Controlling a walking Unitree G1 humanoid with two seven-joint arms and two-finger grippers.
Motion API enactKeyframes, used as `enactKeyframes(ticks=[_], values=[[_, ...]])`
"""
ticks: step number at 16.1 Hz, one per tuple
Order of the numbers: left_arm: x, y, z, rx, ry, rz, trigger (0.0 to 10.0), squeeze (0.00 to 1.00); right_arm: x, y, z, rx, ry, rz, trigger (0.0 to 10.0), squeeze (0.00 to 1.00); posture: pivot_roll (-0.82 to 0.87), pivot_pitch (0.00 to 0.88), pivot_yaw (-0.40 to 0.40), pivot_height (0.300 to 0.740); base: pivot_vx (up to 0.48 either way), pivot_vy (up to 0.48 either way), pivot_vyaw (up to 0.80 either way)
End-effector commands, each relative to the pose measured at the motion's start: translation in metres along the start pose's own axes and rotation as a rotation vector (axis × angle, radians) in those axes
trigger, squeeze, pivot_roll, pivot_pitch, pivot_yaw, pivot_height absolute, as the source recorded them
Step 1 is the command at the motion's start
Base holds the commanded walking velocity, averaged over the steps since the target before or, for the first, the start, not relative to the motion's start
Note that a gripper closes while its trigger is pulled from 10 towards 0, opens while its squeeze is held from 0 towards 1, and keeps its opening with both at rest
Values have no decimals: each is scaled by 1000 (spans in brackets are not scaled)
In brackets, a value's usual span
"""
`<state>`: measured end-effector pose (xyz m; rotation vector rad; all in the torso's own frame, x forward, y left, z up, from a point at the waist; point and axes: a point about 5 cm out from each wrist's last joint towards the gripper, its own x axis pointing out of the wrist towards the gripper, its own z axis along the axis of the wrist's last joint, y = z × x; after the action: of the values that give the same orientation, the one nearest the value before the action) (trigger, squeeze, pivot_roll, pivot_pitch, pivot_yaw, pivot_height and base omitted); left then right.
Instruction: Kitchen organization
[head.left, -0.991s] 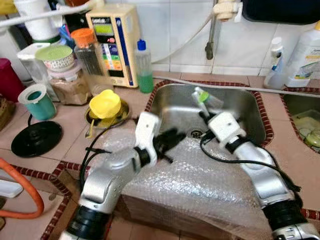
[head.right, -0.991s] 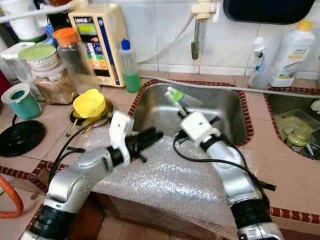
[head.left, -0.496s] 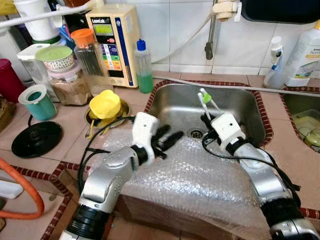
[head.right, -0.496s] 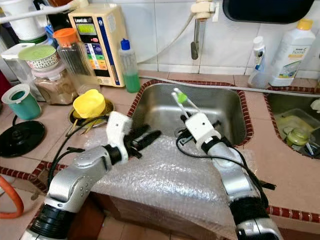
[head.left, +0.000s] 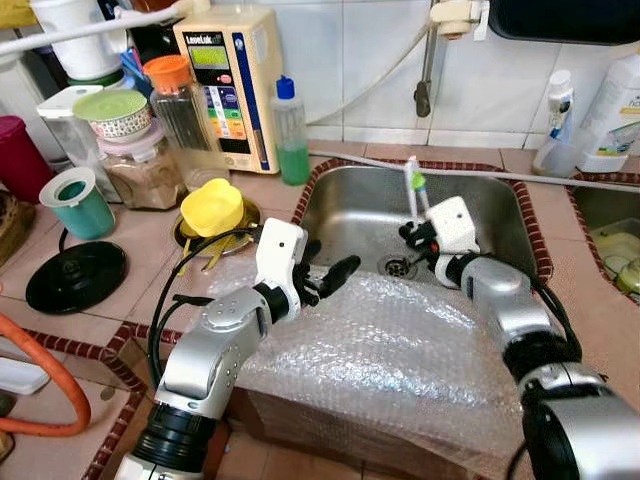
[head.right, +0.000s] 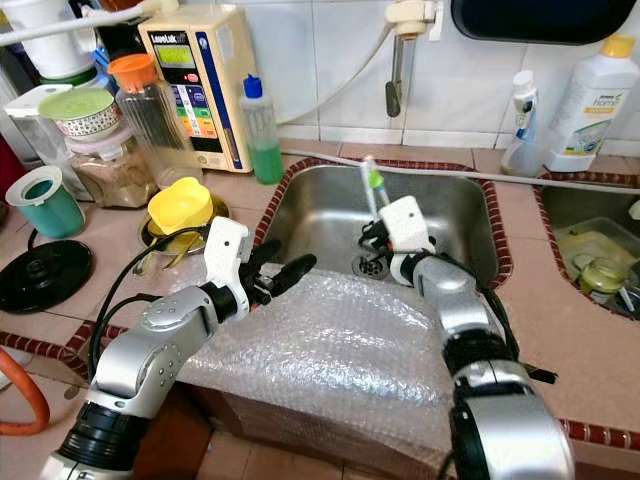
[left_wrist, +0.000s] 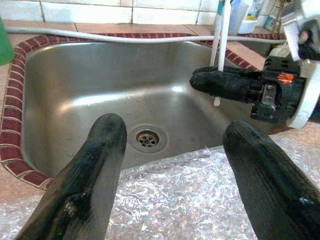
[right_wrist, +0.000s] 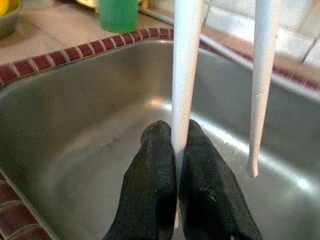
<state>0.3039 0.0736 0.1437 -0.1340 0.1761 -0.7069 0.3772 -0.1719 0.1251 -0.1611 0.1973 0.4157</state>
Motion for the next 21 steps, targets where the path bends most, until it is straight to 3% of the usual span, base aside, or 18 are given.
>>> enactKeyframes(ticks=[1,3,5,9,12,14,16,17,20,21], values=[[-1,4,5,18,-7,14,10000,1000,4,1,-3,94,53,-13,10000,1000,128,0,92,740,0,0,0],[-1,5,4,22,1,20,10000,1000,6,7,-19,217,176,-31,10000,1000,130,0,92,740,0,0,0],[0,6,4,29,8,19,10000,1000,7,11,-21,301,165,-29,10000,1000,126,0,101,740,0,0,0],[3,3,5,41,12,-3,10000,1000,4,8,-27,331,176,-58,10000,1000,113,0,122,740,0,0,0],[4,7,9,60,-5,25,10000,1000,3,-1,-13,347,38,-95,10000,1000,110,0,128,740,0,0,0],[4,18,14,73,-33,101,10000,1000,7,3,4,382,-83,-73,10000,1000,111,0,126,740,0,0,0],[3,27,19,72,-66,166,10000,1000,9,13,18,413,-173,-46,10000,1000,112,0,124,740,0,0,0],[2,36,23,67,-88,222,10000,1000,9,26,27,431,-221,7,10000,1000,112,0,120,740,0,0,0],[-6,63,29,56,-129,434,10000,1000,-4,67,42,276,-321,147,10000,1000,102,0,120,740,0,0,0],[-14,81,33,-4,-172,559,10000,1000,-15,86,45,213,-360,202,10000,1000,97,0,120,740,0,0,0]])
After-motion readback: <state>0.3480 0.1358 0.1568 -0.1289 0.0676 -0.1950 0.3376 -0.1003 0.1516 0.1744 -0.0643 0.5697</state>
